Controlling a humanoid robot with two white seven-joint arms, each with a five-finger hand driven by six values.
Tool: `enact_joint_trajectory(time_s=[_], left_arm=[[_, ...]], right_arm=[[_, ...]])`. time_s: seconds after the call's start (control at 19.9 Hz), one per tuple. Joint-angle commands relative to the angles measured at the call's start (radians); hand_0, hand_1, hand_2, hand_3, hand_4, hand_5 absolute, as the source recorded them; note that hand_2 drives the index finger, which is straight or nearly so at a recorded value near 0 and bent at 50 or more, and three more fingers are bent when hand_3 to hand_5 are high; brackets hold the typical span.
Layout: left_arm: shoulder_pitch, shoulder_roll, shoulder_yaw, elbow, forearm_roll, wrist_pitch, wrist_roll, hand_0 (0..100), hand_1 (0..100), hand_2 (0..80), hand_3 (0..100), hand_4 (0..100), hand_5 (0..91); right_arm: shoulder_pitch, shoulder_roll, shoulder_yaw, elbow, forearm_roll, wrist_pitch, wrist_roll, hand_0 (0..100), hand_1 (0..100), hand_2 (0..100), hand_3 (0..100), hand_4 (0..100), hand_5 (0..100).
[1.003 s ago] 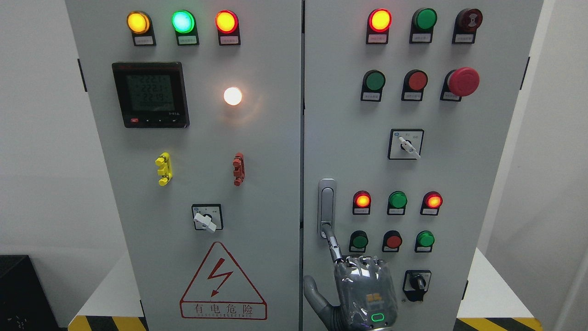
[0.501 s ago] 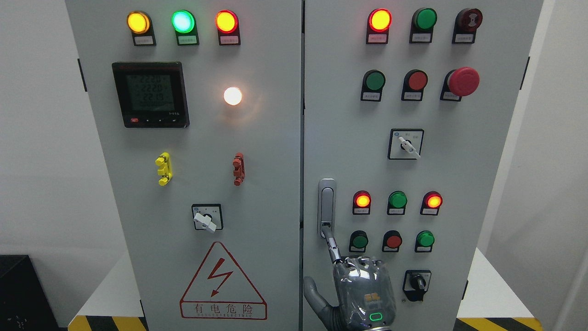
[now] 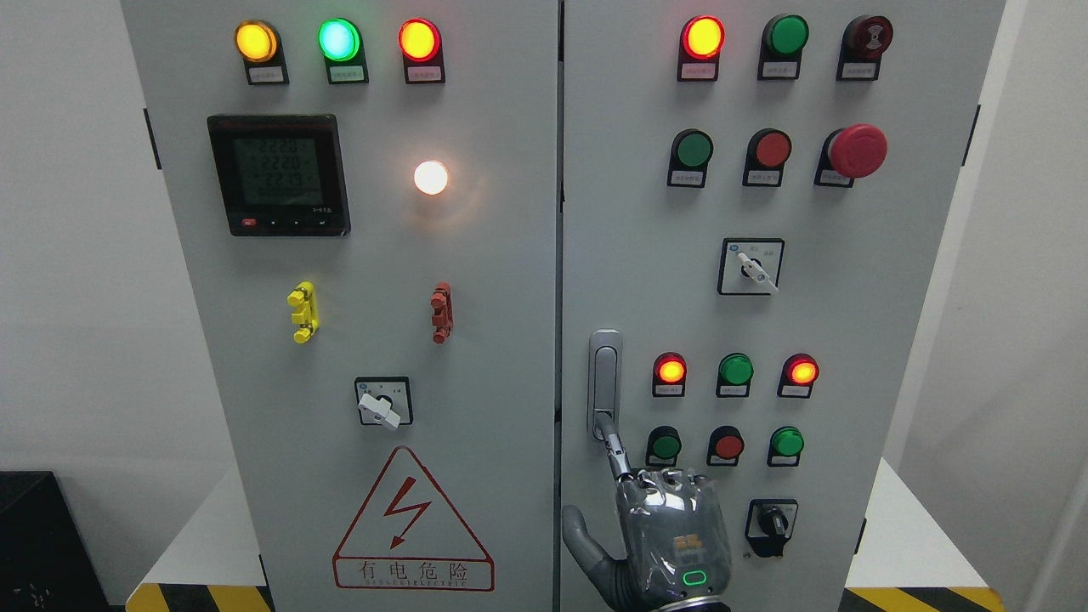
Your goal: Release door handle
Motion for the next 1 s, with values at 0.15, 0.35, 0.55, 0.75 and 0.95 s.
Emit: enact_joint_trajectory(time_s=[0.15,0.35,0.55,0.75,0.95], left_arm=[[0.000,0.000,-0.020,-0.015,0.000,0.000,0.001,0,0,2.4,9,1,0.0],[0.000,0.000,-0.020,-0.017,0.000,0.000,0.001,0,0,2.5,9,1,0.0],[0.000,0.000,-0.020,-0.017,0.000,0.000,0.001,0,0,2.4,8,1,0.0],[0.000,0.000,-0.020,-0.017,0.000,0.000,0.001,0,0,2.4,8,1,0.0],[0.000,0.000,-0.020,-0.017,0.000,0.000,0.001,0,0,2.5,8,1,0.0]], right_arm=[[-0.004,0.000,-0.004,0.010,0.000,0.000,0.004,39,27,0,100,100,99],[-0.004,0.000,-0.005,0.013,0.000,0.000,0.006,39,27,0,100,100,99],[-0.003,0.000,-0.005,0.013,-0.002,0.000,0.016,38,27,0,100,100,99],[-0.003,0.000,-0.008,0.018,-0.002,0.000,0.016,38,27,0,100,100,99],[-0.004,0.000,-0.019,0.021,-0.003,0.000,0.018,39,27,0,100,100,99]])
